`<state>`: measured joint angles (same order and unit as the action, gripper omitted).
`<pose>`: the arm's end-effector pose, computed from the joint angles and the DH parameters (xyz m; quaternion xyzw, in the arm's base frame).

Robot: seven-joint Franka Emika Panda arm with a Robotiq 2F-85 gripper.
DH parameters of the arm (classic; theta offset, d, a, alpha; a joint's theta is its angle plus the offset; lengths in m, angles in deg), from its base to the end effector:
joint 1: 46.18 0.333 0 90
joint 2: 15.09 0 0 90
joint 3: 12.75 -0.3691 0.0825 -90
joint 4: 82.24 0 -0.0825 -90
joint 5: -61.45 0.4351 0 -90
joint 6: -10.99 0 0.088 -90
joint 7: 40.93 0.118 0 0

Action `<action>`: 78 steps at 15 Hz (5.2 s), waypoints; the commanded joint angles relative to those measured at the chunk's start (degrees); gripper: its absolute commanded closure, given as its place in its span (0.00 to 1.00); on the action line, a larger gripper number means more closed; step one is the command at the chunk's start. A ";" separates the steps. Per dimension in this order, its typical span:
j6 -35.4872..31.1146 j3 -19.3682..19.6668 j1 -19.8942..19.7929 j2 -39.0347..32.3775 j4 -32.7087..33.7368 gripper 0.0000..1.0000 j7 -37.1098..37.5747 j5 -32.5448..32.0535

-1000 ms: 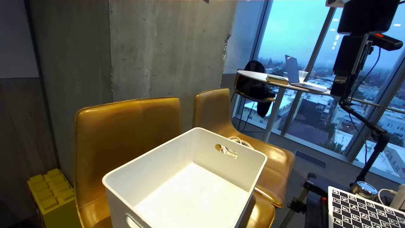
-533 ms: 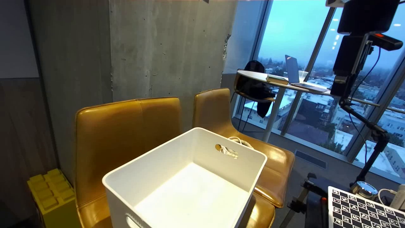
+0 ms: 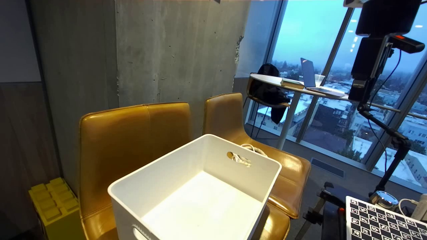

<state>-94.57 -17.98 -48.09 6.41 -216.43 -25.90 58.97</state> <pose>0.4470 0.0243 0.4864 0.9924 -0.0989 -0.0564 0.0465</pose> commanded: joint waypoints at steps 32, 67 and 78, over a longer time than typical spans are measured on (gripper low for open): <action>-27.84 16.86 -9.04 -52.58 31.25 0.00 -12.36 -12.65; -33.31 11.28 -12.80 -106.83 92.96 0.25 -29.65 -8.79; -26.23 12.74 -17.35 -105.41 94.23 0.99 -29.03 -9.06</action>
<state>-123.67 -5.50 -64.37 -100.14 -122.36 -54.34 49.68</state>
